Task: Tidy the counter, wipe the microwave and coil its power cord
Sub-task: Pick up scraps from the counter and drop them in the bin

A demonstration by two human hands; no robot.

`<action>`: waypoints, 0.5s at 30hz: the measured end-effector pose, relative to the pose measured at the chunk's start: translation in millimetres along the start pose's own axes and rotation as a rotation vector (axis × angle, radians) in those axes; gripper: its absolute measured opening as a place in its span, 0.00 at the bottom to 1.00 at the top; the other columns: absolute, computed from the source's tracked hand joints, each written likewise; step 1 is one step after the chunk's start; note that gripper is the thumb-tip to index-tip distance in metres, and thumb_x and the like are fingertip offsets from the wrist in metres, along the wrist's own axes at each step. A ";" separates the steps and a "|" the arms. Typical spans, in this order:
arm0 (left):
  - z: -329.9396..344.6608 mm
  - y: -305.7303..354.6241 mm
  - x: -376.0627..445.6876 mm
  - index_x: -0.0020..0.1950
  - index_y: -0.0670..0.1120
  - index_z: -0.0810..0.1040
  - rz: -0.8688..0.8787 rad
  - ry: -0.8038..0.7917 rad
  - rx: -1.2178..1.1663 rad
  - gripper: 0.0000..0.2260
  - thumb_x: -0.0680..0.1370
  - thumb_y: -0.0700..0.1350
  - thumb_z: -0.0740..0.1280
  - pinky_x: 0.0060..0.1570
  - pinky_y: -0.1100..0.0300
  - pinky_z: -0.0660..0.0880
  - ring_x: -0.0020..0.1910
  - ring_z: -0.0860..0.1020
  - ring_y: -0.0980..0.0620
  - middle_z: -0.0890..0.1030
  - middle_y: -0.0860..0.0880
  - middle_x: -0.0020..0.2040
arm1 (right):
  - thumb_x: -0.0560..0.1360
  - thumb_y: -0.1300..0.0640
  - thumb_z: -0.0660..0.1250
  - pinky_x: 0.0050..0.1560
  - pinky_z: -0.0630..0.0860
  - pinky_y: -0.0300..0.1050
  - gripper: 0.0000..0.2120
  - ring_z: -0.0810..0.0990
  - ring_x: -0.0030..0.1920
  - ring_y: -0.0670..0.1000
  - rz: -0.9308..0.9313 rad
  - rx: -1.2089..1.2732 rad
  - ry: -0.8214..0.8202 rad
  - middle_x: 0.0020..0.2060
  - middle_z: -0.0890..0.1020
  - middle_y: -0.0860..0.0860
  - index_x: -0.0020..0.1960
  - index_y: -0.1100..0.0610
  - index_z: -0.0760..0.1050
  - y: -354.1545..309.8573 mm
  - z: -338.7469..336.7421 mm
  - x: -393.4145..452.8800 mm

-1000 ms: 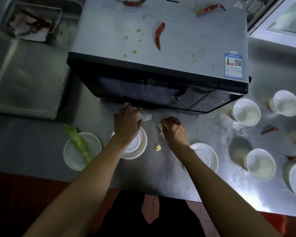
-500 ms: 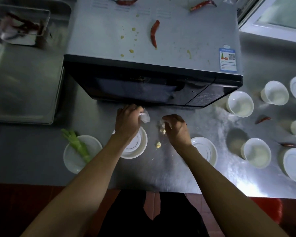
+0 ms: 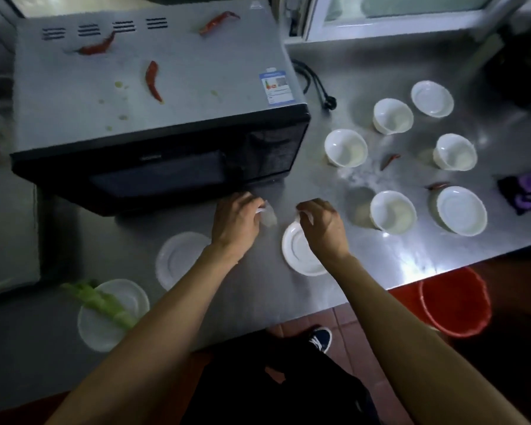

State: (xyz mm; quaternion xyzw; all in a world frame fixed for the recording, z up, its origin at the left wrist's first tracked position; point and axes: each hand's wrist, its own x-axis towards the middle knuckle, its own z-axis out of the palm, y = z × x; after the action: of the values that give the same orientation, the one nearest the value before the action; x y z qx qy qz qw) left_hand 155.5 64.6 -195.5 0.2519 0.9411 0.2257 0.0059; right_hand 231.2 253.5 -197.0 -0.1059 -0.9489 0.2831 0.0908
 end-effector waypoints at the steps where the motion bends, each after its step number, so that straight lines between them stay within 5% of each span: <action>1: 4.4 13.9 3.4 0.51 0.46 0.84 0.034 -0.006 0.002 0.10 0.72 0.36 0.73 0.42 0.52 0.77 0.44 0.79 0.44 0.82 0.48 0.47 | 0.72 0.68 0.68 0.42 0.78 0.54 0.09 0.80 0.45 0.62 0.020 0.000 0.023 0.45 0.83 0.58 0.50 0.61 0.82 10.3 -8.8 -5.0; 15: 119.7 290.0 -9.6 0.49 0.47 0.84 0.480 -0.128 -0.015 0.11 0.70 0.35 0.73 0.40 0.49 0.75 0.44 0.80 0.41 0.82 0.49 0.45 | 0.72 0.66 0.67 0.48 0.79 0.53 0.09 0.80 0.46 0.59 0.341 0.031 0.326 0.46 0.84 0.55 0.50 0.60 0.83 208.9 -173.9 -164.5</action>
State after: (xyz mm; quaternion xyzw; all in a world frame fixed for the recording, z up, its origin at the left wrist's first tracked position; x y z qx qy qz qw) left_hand 315.5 334.1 -179.9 0.4817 0.8504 0.2114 0.0136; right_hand 460.9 472.8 -188.7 -0.3078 -0.8856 0.2879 0.1954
